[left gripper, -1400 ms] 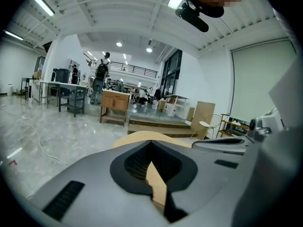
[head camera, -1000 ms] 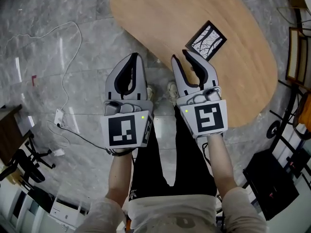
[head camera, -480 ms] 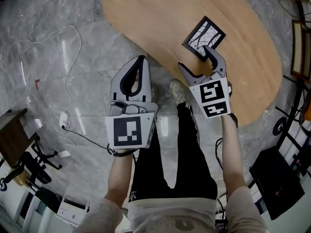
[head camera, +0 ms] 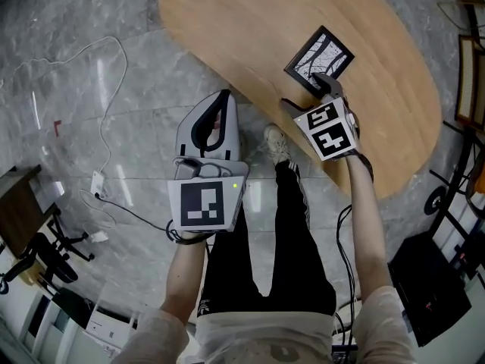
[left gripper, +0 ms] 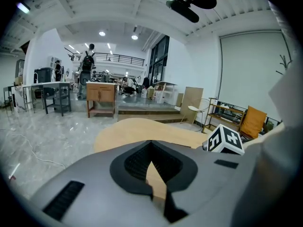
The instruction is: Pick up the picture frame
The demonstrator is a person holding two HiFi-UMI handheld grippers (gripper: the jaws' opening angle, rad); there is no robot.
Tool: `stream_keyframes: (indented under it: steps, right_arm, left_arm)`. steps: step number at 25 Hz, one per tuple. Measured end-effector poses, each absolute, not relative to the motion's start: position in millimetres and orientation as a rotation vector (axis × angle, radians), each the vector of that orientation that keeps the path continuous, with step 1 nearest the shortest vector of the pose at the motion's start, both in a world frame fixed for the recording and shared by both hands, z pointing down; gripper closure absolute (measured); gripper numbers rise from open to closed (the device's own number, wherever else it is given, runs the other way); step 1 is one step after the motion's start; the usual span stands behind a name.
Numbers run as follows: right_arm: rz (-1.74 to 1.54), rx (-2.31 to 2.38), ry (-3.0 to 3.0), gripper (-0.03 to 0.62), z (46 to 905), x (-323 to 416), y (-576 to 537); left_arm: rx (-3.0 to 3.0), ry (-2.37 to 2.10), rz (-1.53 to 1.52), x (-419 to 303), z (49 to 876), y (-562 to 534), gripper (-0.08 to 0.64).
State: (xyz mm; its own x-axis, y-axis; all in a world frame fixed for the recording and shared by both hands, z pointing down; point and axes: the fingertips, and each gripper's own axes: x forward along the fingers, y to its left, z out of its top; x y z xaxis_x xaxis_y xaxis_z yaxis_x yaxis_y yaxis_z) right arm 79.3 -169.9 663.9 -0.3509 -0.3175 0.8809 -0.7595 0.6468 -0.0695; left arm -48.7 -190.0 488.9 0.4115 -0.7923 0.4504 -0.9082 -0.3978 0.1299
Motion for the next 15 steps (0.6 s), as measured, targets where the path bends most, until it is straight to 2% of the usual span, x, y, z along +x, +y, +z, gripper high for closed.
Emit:
stream_keyframes:
  steps: [15]
  right_arm:
    - [0.650,0.792,-1.892,0.218,681,76,-173]
  left_arm:
    - [2.287,-1.474,0.459,-54,501,-193,0.552]
